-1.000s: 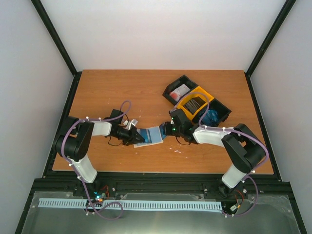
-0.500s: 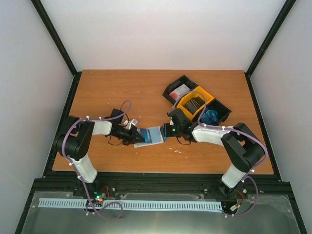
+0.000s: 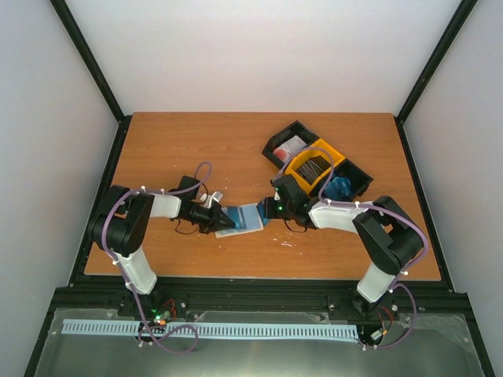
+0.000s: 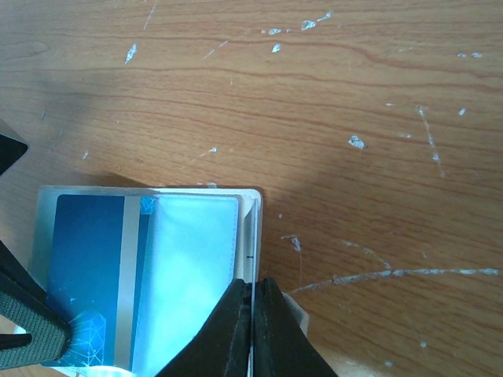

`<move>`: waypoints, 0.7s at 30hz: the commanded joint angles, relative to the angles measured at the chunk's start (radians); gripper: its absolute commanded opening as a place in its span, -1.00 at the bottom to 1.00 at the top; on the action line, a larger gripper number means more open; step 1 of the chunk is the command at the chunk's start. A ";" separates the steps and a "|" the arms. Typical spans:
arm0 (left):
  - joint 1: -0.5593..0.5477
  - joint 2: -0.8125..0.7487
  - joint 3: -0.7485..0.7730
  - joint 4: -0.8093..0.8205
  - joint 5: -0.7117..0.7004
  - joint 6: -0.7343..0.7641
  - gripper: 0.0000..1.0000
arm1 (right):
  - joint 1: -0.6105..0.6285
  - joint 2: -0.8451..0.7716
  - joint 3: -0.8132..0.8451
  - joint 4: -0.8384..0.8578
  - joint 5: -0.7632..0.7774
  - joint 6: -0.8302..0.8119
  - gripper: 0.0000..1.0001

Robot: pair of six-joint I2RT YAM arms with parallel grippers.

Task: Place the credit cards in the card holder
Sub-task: Insert the credit card into the card holder.

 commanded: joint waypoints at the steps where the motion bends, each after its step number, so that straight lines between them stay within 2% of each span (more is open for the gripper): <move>1: -0.003 0.027 -0.003 0.092 -0.001 -0.033 -0.99 | 0.009 0.053 -0.025 -0.037 -0.023 0.018 -0.94; 13: -0.004 0.039 -0.060 0.110 0.097 -0.029 -0.99 | 0.009 0.062 -0.017 -0.038 -0.023 0.026 -0.94; 21: -0.004 0.027 -0.076 0.134 0.099 -0.058 -0.99 | 0.009 0.070 -0.013 -0.035 -0.028 0.025 -0.94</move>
